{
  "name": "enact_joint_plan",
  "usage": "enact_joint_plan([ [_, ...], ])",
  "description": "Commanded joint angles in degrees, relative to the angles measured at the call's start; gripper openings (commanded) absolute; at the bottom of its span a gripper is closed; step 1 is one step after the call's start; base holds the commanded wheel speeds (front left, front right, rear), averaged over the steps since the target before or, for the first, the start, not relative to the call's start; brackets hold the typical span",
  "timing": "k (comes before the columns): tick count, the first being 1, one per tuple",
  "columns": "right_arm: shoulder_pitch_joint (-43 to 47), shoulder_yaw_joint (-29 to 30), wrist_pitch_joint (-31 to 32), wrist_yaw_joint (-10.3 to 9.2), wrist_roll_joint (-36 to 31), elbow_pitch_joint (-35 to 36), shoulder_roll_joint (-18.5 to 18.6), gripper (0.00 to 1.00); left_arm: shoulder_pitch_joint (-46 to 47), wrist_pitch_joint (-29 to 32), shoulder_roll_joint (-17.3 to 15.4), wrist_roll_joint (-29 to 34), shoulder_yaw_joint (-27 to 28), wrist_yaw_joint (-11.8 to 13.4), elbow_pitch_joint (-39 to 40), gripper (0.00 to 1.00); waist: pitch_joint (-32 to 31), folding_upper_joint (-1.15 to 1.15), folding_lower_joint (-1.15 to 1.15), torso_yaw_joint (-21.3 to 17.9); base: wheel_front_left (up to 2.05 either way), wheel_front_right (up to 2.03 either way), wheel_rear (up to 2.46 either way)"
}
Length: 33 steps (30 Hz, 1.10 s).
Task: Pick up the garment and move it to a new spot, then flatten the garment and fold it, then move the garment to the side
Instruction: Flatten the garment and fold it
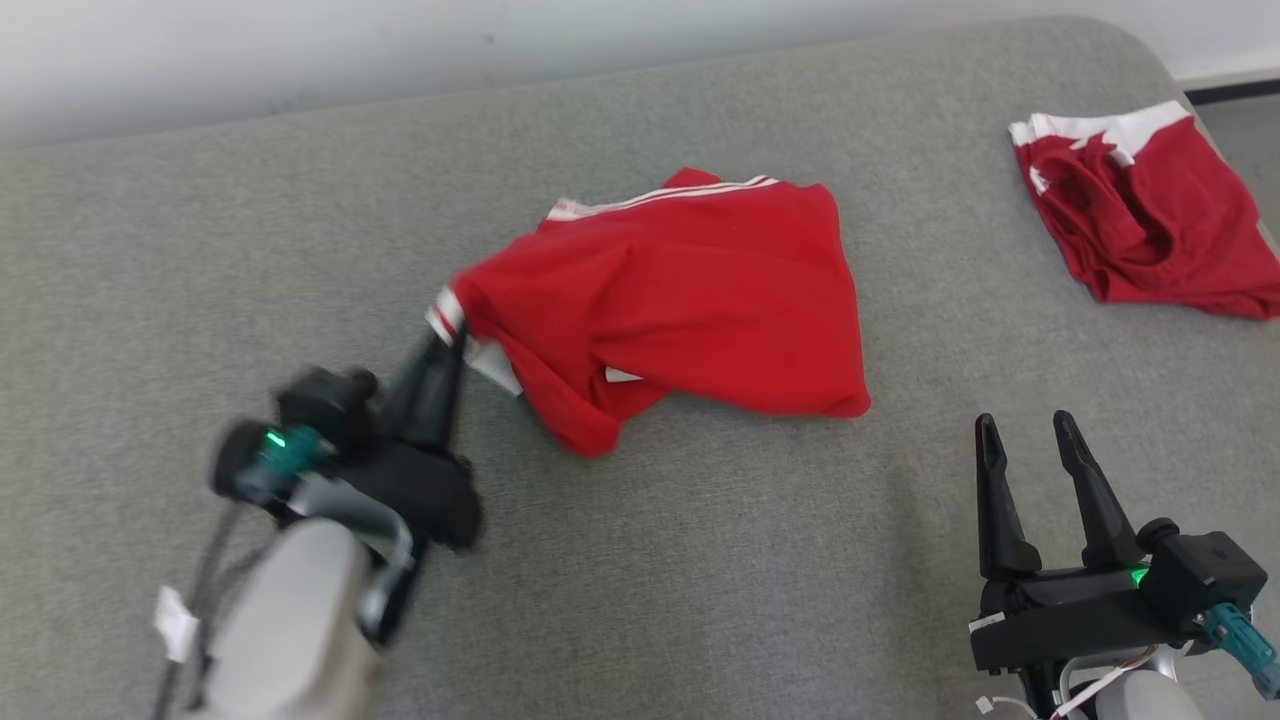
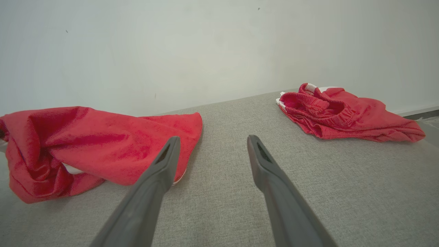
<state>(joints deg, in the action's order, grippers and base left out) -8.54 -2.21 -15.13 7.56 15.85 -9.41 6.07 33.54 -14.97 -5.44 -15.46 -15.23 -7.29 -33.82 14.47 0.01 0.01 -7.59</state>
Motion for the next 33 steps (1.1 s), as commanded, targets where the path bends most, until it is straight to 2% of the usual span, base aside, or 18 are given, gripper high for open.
enact_joint_plan([
  [1,0.0,-0.1,0.0,-0.17,-0.6,0.0,0.2,1.00,1.4,-0.2,-1.5,0.5,0.9,0.1,0.9,0.00,-1.2,-0.01,-0.01,1.2,0.00,0.00,0.00],
  [7,1.0,-0.3,0.0,-0.17,-0.5,-0.6,-0.2,1.00,7.7,-0.3,-8.4,2.2,4.2,0.4,5.0,0.00,-3.4,-0.01,-0.01,2.6,0.00,0.00,0.00],
  [11,1.7,-0.4,0.0,-0.17,-0.4,-0.9,-0.7,1.00,11.6,2.0,-13.2,3.6,5.3,0.6,9.5,0.00,-4.3,-0.01,-0.01,2.9,0.00,0.00,0.00],
  [14,2.1,-0.3,0.0,-0.17,-0.1,-0.9,-1.0,1.00,13.5,4.4,-16.1,4.4,5.7,0.6,14.1,0.00,-4.7,-0.01,-0.01,2.9,0.00,0.00,0.00],
  [17,2.5,-0.3,0.0,-0.17,0.1,-0.9,-1.2,1.00,14.1,6.9,-17.5,4.2,5.8,0.7,18.5,0.00,-4.7,-0.01,-0.01,2.9,0.00,0.00,0.00],
  [20,2.6,-0.3,0.0,-0.17,0.1,-0.9,-1.4,1.00,12.8,8.7,-17.2,4.0,5.1,0.7,21.2,0.00,-4.6,-0.01,-0.01,2.9,0.00,0.00,0.00],
  [24,2.2,-0.4,0.0,-0.17,0.3,-1.1,-1.6,1.00,8.4,10.6,-14.8,3.4,2.4,0.9,24.9,0.00,-4.3,-0.01,-0.01,2.7,0.00,0.00,0.00],
  [29,1.4,-0.6,0.0,-0.17,0.4,-1.4,-1.3,1.00,1.2,10.3,-8.7,2.4,-3.1,1.3,25.6,0.00,-3.9,-0.01,-0.01,2.2,0.00,0.00,0.00],
  [33,0.5,-0.3,0.0,-0.17,0.5,-1.3,-0.8,1.00,-2.3,9.4,-3.8,1.9,-9.1,0.8,23.0,0.00,-3.1,-0.01,-0.01,1.5,0.00,0.00,0.00],
])
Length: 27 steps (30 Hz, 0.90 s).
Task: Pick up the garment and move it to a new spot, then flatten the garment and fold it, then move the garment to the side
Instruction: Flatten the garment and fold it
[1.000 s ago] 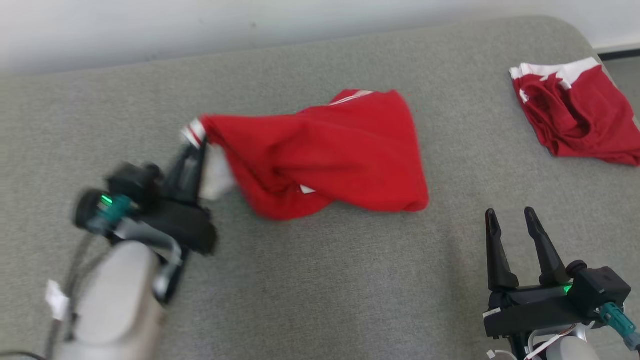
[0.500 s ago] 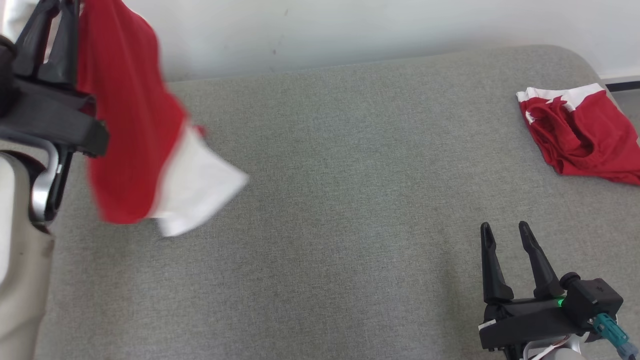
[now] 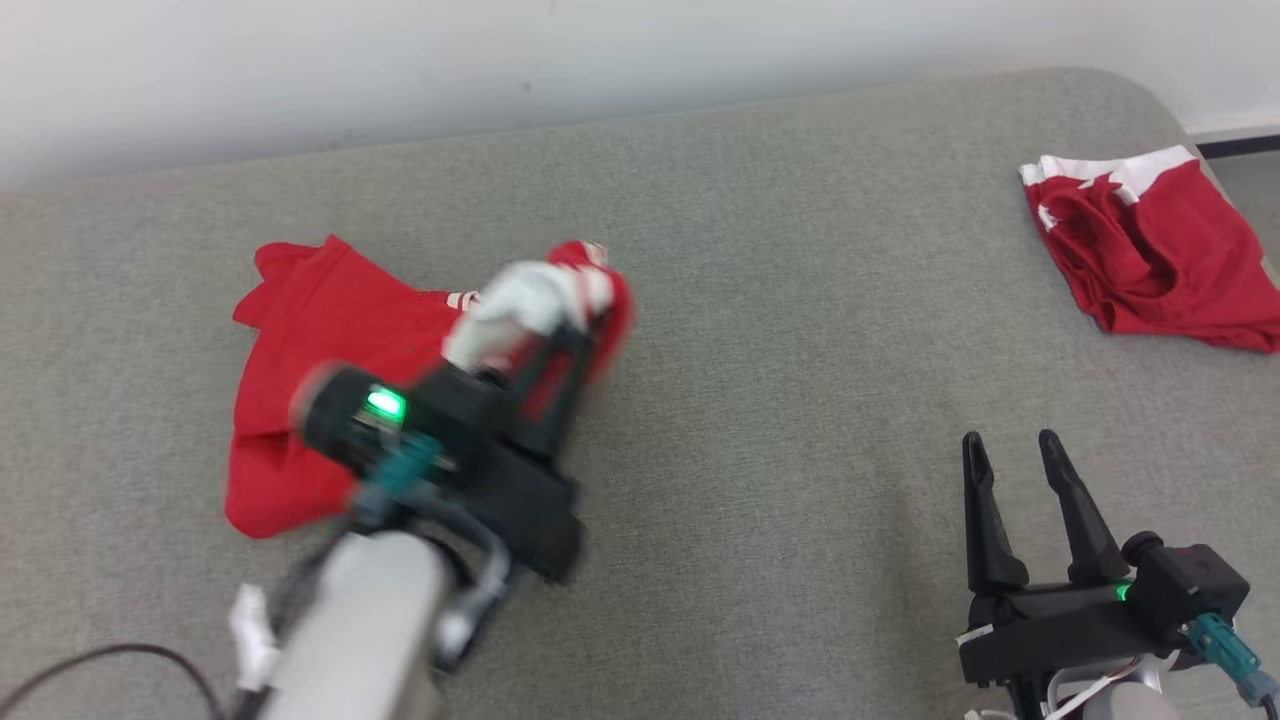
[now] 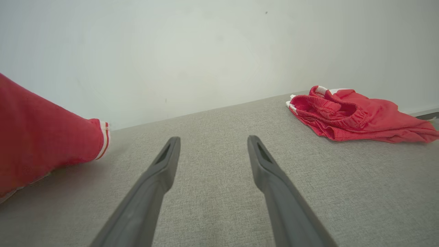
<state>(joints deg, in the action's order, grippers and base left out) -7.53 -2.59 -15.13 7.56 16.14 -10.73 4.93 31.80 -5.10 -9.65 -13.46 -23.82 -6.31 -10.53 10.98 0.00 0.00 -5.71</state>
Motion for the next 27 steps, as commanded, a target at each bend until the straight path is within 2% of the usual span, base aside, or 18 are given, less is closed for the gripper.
enact_joint_plan([
  [1,-0.7,0.2,0.0,-0.17,0.2,0.0,0.4,1.00,-0.8,-0.9,1.5,0.0,-1.9,-0.2,-1.1,0.00,0.5,0.00,0.00,-0.7,0.00,0.00,0.00],
  [7,-1.6,1.0,0.0,-0.17,0.3,0.0,0.4,1.00,-0.8,-2.7,5.6,-0.3,-12.7,-0.9,-6.6,0.00,1.6,0.00,0.00,-2.7,0.00,0.00,0.00],
  [12,-1.9,1.7,0.0,-0.17,0.3,0.1,0.1,1.00,0.4,-4.6,6.6,-2.6,-19.6,-1.0,-12.9,0.00,2.7,0.00,0.00,-4.5,0.00,0.00,0.00],
  [13,-1.9,1.8,0.0,-0.17,0.2,0.2,0.0,1.00,0.5,-4.9,6.7,-2.6,-21.2,-1.0,-14.2,0.62,2.8,0.00,0.00,-4.7,0.00,0.00,0.00],
  [14,-1.9,2.0,0.0,-0.17,0.3,0.1,-0.1,1.00,0.7,-5.4,6.8,-3.6,-22.3,-1.0,-14.7,1.00,2.8,0.00,0.00,-4.9,0.00,0.00,0.00],
  [20,-1.1,3.1,0.0,-0.17,0.0,-0.1,0.0,1.00,2.7,-8.2,6.7,-8.3,-25.7,1.4,-16.0,1.00,1.8,0.00,0.00,-4.2,0.00,0.00,0.00],
  [23,-0.4,3.4,0.0,-0.17,-0.5,0.0,0.1,1.00,3.8,-9.2,6.7,-9.5,-23.9,3.2,-16.3,1.00,0.5,0.00,0.00,-2.8,0.00,0.00,0.00],
  [27,1.0,3.5,0.0,-0.17,-0.9,0.1,0.2,1.00,2.7,-10.0,3.5,-10.0,-17.9,6.6,-14.6,1.00,-1.8,0.00,0.00,-0.1,0.00,0.00,0.00],
])
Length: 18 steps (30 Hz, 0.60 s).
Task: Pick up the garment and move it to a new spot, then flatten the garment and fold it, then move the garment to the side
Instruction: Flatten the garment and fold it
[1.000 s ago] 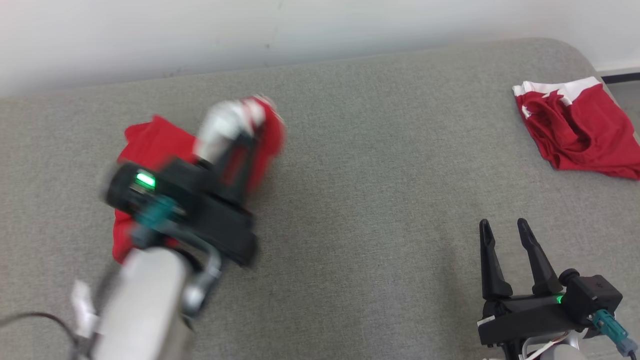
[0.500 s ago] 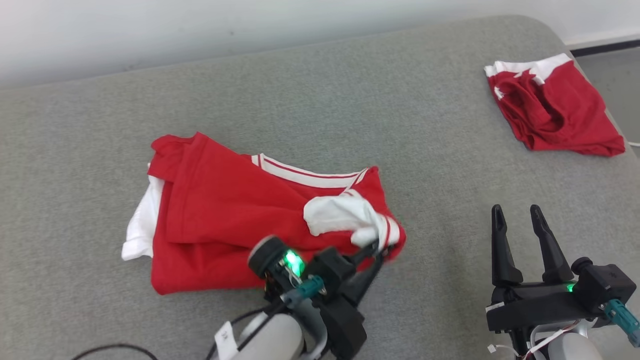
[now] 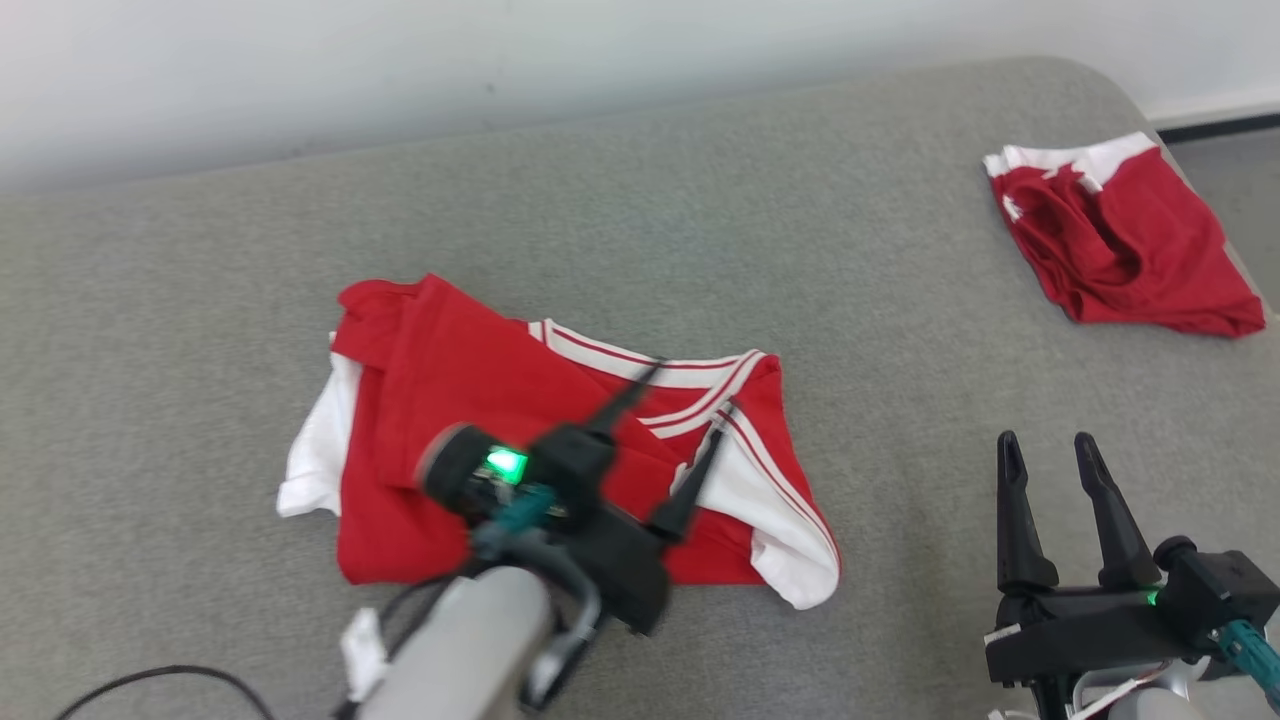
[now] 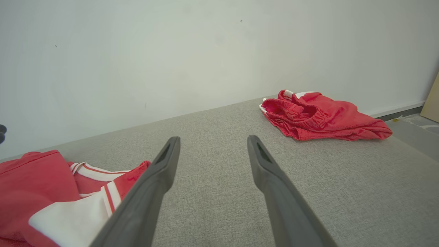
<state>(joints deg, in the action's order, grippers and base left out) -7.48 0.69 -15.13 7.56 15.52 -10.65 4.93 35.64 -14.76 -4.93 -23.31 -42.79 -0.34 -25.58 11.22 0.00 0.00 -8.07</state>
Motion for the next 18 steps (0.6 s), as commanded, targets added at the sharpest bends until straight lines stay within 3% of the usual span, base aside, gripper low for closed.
enact_joint_plan([
  [1,1.0,0.2,0.0,-0.17,-0.3,0.0,0.2,1.00,-1.1,-0.4,-1.2,-0.2,1.1,0.6,0.5,1.00,-2.0,0.00,0.00,2.3,0.00,0.00,0.00],
  [11,2.5,0.2,0.0,-0.17,-0.5,0.2,0.9,1.00,-11.5,-0.4,-10.8,1.3,15.4,6.4,11.0,1.00,-4.2,0.00,0.00,6.9,0.00,0.00,0.00],
  [18,3.0,0.2,0.0,-0.17,-0.2,0.3,1.6,1.00,-22.4,-0.4,-12.6,2.6,25.6,9.5,18.4,1.00,-4.5,0.00,0.00,8.5,0.00,0.00,0.00],
])
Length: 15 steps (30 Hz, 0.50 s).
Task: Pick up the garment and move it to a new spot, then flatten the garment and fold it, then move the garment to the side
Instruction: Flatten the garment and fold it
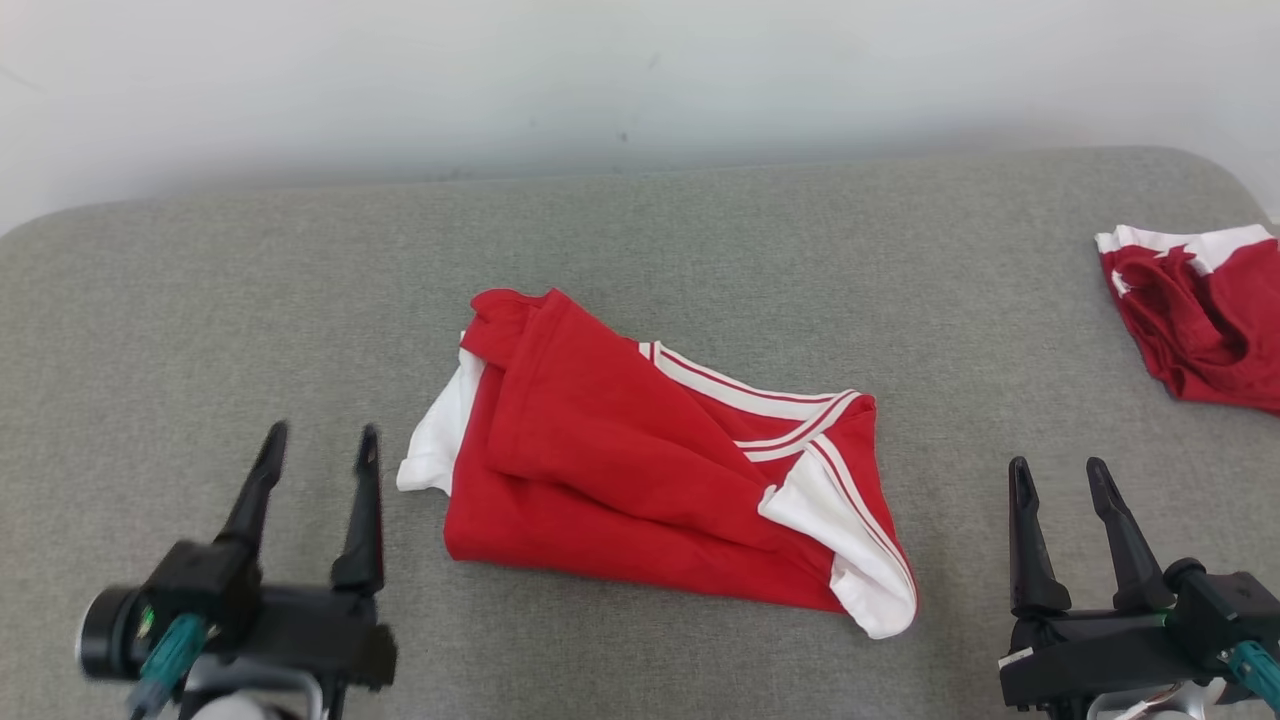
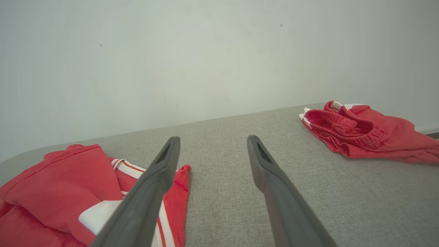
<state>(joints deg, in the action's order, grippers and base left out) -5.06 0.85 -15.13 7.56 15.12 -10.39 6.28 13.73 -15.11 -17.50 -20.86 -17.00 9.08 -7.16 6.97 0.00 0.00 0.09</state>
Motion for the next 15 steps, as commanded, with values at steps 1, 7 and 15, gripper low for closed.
enact_joint_plan([
  [1,0.6,0.1,0.0,-0.17,0.2,0.0,0.4,1.00,-2.0,0.0,0.4,0.4,1.1,0.4,1.0,1.00,-0.3,0.00,0.00,0.6,0.00,0.00,0.00],
  [7,1.3,-0.2,0.0,-0.17,0.2,-0.5,0.8,1.00,-8.4,0.0,2.7,3.0,6.0,-1.1,4.4,1.00,-0.7,0.00,0.00,1.7,0.00,0.00,0.00],
  [15,-1.0,-2.5,0.0,-0.17,-0.4,-2.4,3.5,1.00,-9.0,0.0,5.9,5.5,8.8,-3.9,4.6,1.00,-0.9,0.00,0.00,2.8,0.00,0.00,0.00],
])
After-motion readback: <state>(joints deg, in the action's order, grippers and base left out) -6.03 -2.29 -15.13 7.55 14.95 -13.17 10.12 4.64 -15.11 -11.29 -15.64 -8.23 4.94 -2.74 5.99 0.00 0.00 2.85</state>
